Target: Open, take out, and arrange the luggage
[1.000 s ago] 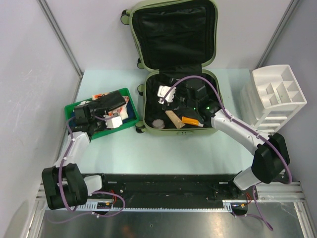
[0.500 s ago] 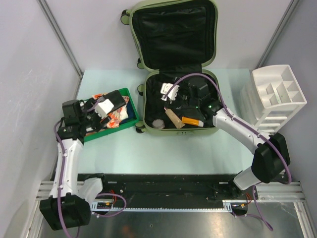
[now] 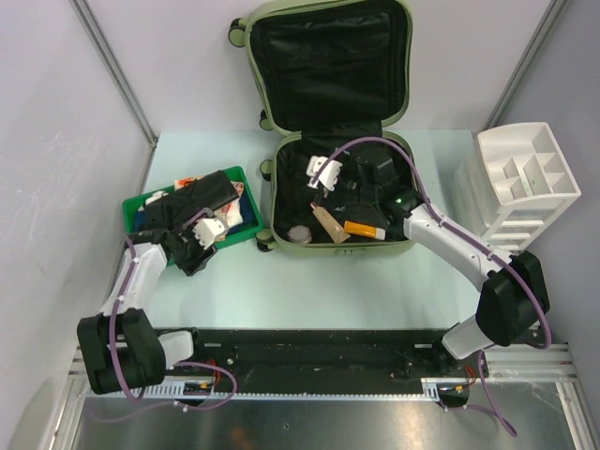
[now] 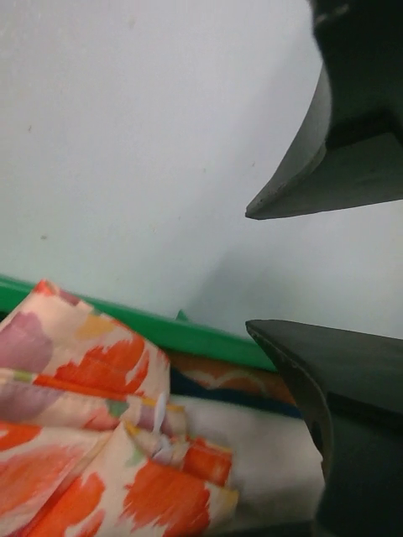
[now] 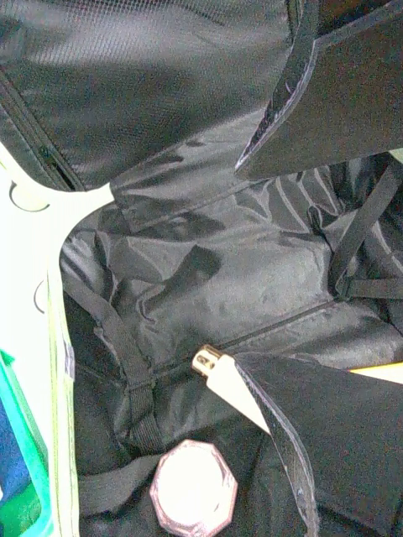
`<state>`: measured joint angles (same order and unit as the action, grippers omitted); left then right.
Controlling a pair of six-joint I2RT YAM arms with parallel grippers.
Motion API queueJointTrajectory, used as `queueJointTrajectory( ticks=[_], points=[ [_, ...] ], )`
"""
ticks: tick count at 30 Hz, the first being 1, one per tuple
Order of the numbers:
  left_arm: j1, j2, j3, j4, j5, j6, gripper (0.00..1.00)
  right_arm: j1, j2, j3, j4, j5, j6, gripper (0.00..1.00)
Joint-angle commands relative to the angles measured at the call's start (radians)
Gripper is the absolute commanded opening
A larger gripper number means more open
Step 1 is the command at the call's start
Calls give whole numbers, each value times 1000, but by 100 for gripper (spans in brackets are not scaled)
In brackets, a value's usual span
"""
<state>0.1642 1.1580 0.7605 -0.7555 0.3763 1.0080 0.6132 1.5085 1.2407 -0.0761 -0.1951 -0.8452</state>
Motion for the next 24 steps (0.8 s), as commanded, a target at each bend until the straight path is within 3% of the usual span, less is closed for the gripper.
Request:
queueJointTrajectory(
  ticks=[1,9,15,16,18,21,24],
  points=[
    [4,34,0,129,-30,102,57,14,-24,20,-36,-3,28,87],
    [-8,150,-18,278,-99,176,54,16,-25,20,-59,9,31,86],
    [-18,255,39,329,-103,198,23,0,-18,20,-56,3,17,86],
    [-17,285,49,353,-118,208,13,-3,-18,20,-56,2,15,86],
    [-17,337,98,384,-145,218,3,-7,-13,20,-51,-1,15,86],
    [-11,451,206,412,-171,210,0,-18,-8,20,-48,-4,9,86],
    [-6,499,252,430,-111,369,0,-30,-7,20,-39,-4,8,86]
  ],
)
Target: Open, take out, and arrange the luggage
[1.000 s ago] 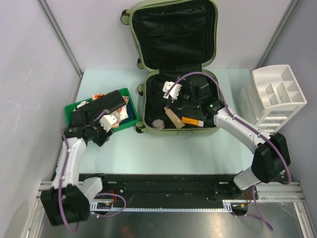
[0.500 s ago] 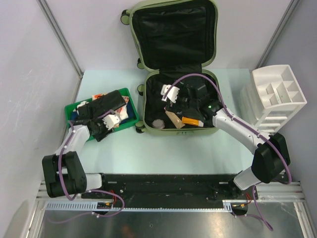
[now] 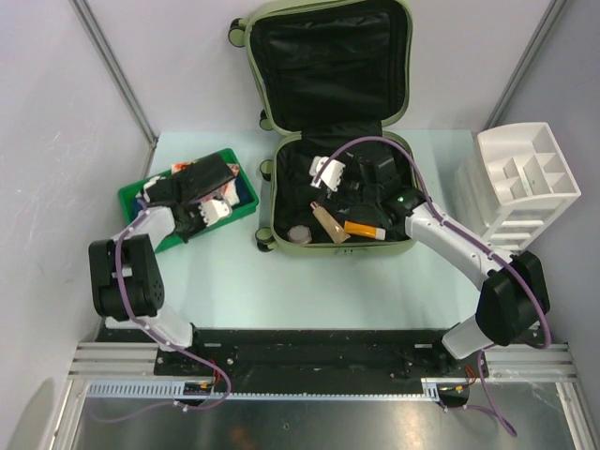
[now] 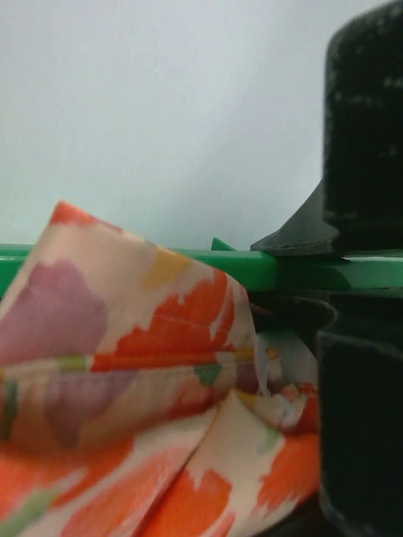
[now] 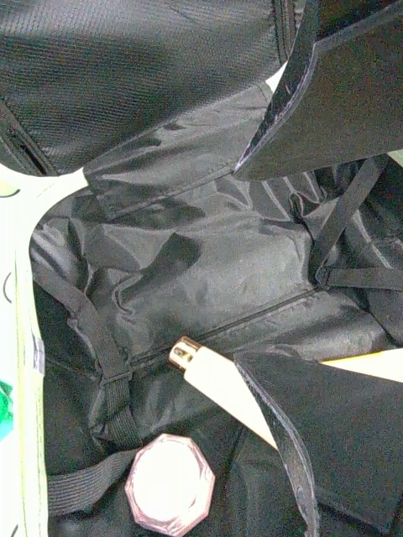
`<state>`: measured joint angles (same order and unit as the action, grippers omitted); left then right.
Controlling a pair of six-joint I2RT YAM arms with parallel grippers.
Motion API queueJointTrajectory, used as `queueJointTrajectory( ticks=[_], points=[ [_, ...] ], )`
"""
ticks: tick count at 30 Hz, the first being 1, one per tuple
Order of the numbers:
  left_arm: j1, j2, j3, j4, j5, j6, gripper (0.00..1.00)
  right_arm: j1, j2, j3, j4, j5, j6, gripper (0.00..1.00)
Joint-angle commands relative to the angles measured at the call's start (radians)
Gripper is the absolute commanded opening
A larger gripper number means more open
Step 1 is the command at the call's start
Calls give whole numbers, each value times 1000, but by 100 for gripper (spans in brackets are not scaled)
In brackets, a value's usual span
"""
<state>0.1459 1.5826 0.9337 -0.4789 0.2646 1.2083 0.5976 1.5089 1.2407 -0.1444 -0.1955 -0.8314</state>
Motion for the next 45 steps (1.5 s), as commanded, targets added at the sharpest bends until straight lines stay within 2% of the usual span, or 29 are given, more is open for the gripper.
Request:
queueJointTrajectory(
  ticks=[1,3,8,12,16,22,23,24,25,28,29,31,32,33,36,39,41,42,45],
  points=[
    [12,82,95,161,18,257,0,-24,-6,20,26,-5,-6,86],
    [7,140,134,168,18,322,0,-31,-6,20,23,-4,-3,86],
    [35,310,371,171,4,431,1,-55,-3,20,17,-2,2,86],
    [64,471,560,194,-37,488,9,-65,-3,20,11,2,-6,86],
    [90,609,755,230,-48,513,13,-73,-7,20,0,7,-20,86],
    [145,694,859,259,-91,572,13,-81,-4,26,-7,13,-21,86],
    [152,706,860,275,-97,573,17,-81,-3,28,-7,13,-21,86],
    [152,708,860,290,-100,567,34,-82,-1,28,-6,13,-23,86],
    [152,706,855,292,-99,547,41,-82,-1,29,-4,14,-21,86],
    [147,640,786,295,-74,505,56,-82,5,34,6,14,-17,89],
    [146,613,753,296,-44,505,72,-88,7,36,8,13,-14,89],
    [149,507,624,296,-22,536,76,-96,16,40,14,11,5,90],
    [149,470,578,296,5,545,92,-102,16,42,12,10,11,91],
    [150,426,533,298,21,545,99,-105,20,43,14,11,12,91],
    [147,274,381,299,68,525,100,-122,25,45,22,8,40,95],
    [142,128,275,299,93,427,100,-145,16,46,40,-4,87,100],
    [138,24,232,299,99,268,100,-156,8,55,48,-18,124,100],
    [139,-14,223,299,102,143,100,-165,5,65,10,-28,130,100],
    [138,-159,169,299,127,-32,100,-170,11,111,-93,-47,192,100]
  ],
)
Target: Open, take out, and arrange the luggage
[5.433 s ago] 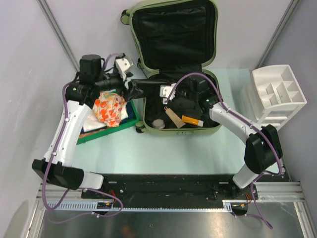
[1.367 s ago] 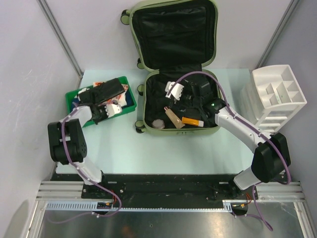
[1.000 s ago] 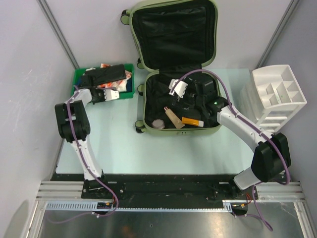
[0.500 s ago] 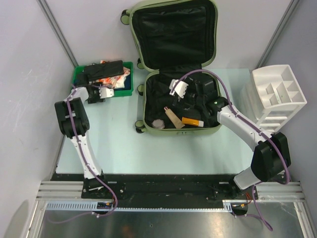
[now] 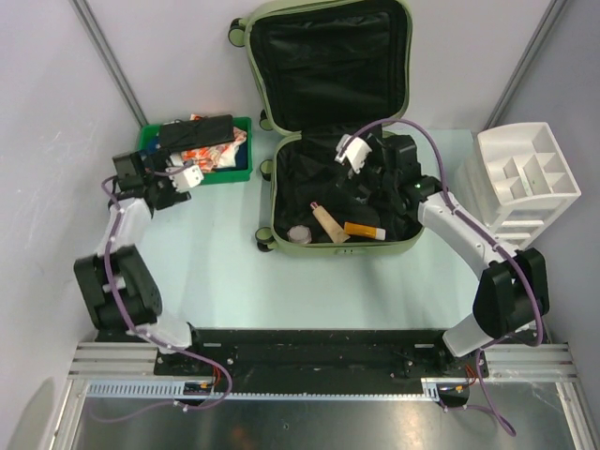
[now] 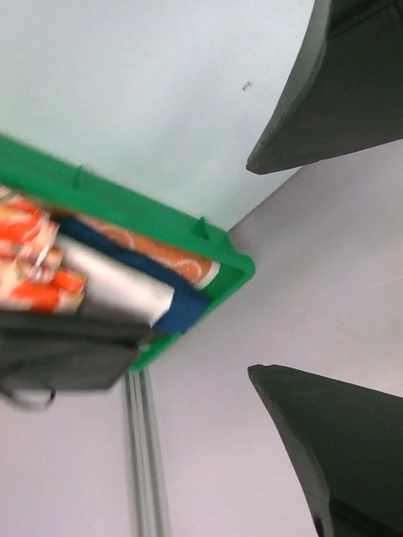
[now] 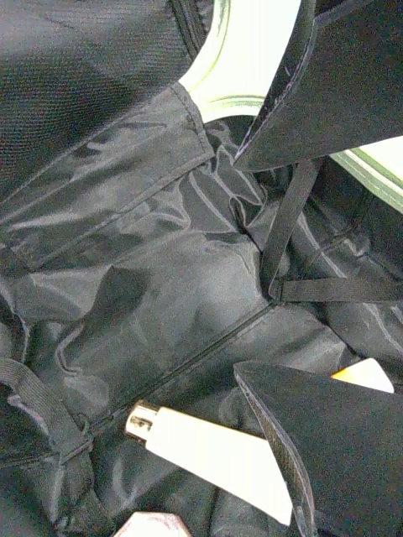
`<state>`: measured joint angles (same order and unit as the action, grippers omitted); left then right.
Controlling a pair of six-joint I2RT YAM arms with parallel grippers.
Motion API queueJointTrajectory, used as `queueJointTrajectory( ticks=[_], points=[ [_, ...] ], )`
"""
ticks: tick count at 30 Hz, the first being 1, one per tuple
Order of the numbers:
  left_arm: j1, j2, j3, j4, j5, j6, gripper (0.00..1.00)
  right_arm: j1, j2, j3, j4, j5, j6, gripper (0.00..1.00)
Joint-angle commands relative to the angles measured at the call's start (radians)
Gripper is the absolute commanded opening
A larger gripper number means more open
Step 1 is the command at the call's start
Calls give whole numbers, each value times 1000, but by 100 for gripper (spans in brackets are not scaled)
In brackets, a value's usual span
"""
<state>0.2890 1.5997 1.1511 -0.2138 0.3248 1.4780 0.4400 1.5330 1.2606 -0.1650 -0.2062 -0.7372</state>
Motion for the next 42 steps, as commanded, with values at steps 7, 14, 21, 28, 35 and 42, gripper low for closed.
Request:
queueJointTrajectory(
  ticks=[7,14,21,28,35,42],
  points=[
    [-115,-426,-50,30,178,-769,100,-108,-31,112,-200,-148,315,100],
    [-571,-334,107,-214,94,-560,100,-270,7,112,-231,-386,337,100],
    [-807,18,367,-355,99,-452,100,-360,32,112,-416,-525,210,100],
    [-886,336,616,-484,210,-342,95,-412,44,109,-516,-543,209,100],
    [-899,522,694,-613,252,-102,89,-423,24,112,-534,-427,211,100],
    [-910,621,699,-674,142,-4,79,-466,16,111,-544,-446,212,100]
  ],
)
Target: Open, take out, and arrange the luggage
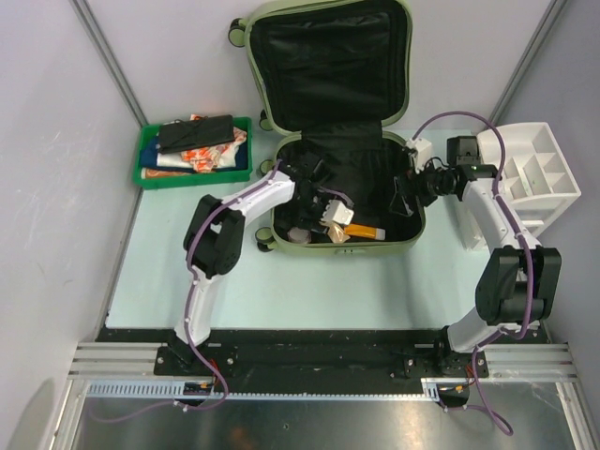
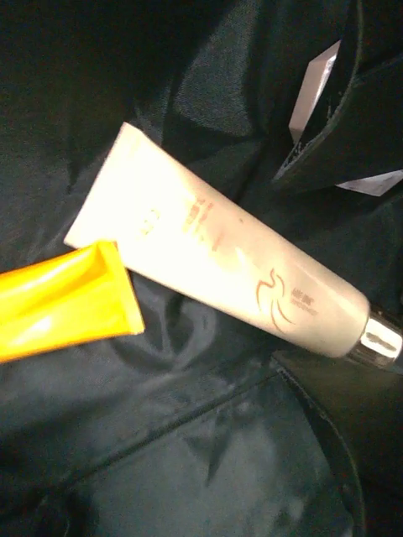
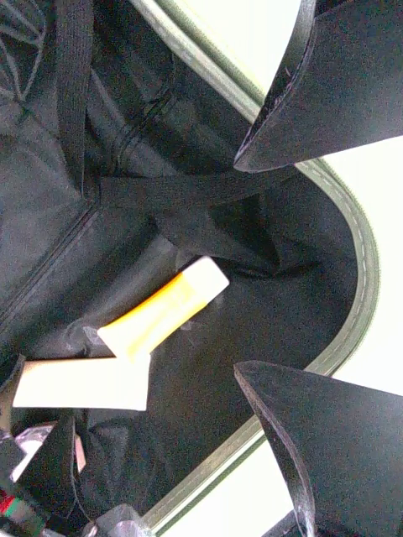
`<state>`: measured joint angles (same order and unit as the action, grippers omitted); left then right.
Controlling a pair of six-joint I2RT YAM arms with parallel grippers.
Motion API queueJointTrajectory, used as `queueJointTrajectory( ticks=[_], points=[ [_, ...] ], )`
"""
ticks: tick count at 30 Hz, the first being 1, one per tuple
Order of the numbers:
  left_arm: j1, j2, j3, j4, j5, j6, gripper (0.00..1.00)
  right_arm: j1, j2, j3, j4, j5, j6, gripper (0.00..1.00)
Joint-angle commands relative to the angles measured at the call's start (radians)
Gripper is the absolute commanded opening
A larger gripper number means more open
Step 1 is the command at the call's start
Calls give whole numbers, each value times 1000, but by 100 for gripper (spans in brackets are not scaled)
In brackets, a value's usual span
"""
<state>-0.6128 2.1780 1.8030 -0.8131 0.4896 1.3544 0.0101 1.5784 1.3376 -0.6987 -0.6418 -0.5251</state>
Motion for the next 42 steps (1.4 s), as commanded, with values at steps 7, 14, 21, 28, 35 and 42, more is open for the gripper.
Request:
queueJointTrajectory(
  ticks=[7,14,21,28,35,42],
  points=[
    [-8,130,117,-86,-78,100,43,-90,-72,15,-2,-45,30,100],
    [34,37,139,-89,-19,25,11,-93,-110,14,48,-22,68,100],
    [111,-96,127,-89,67,-67,12,-88,-90,14,217,-82,272,100],
    [128,-110,151,-87,105,-154,11,-84,-29,18,355,-177,377,100],
    [134,32,496,-22,193,-656,0,-13,6,18,583,-156,688,100],
    [114,26,447,267,95,-1050,0,134,14,18,767,125,980,100]
  ],
)
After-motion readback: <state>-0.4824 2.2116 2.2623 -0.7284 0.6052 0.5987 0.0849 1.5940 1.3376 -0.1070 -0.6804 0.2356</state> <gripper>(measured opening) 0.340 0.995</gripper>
